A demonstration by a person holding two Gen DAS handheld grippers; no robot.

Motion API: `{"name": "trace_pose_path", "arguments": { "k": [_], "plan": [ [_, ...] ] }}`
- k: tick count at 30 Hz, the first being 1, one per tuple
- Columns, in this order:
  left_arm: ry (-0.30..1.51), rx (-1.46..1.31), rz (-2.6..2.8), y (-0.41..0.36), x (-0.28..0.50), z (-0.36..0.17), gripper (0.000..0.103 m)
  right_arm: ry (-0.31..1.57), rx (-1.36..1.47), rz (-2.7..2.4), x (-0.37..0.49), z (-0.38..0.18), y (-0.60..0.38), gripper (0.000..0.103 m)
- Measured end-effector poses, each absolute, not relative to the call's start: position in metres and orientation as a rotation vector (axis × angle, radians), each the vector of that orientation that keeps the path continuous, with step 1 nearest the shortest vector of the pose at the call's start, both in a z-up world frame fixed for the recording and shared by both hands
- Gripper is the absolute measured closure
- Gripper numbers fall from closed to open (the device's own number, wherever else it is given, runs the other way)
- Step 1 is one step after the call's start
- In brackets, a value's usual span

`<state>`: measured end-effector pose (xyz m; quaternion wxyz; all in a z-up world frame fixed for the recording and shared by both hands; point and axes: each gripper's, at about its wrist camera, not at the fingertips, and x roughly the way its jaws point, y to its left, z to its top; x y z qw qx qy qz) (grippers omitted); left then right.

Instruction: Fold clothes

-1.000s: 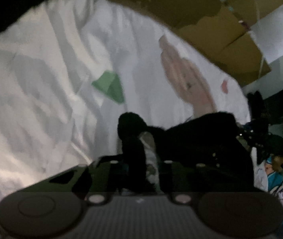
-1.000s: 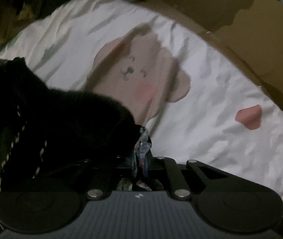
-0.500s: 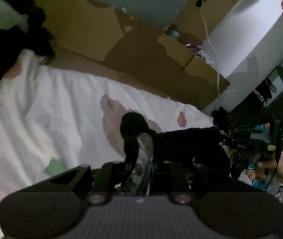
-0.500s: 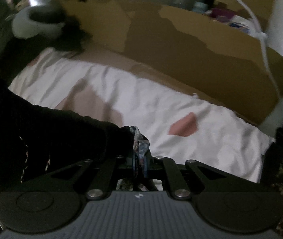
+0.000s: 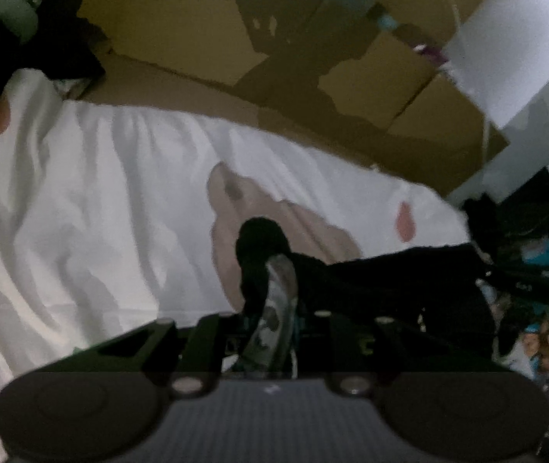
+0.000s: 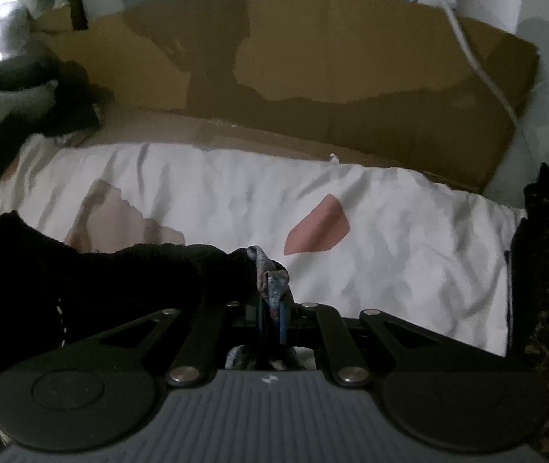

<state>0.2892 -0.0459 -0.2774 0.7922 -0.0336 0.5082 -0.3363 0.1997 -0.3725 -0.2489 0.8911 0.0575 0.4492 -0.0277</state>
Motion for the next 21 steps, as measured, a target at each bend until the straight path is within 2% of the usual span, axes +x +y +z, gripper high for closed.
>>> {"name": "trace_pose_path", "arguments": {
  "k": [7,21],
  "plan": [
    [1.135,-0.052,-0.669,-0.042,0.299,-0.308,0.086,0.945,0.097,-0.048,0.221,-0.269,-0.367,0.097],
    [1.085,-0.026,-0.615,-0.043,0.331,-0.294,0.087,0.934,0.098,-0.058,0.254,-0.271,-0.365,0.096]
  ]
}}
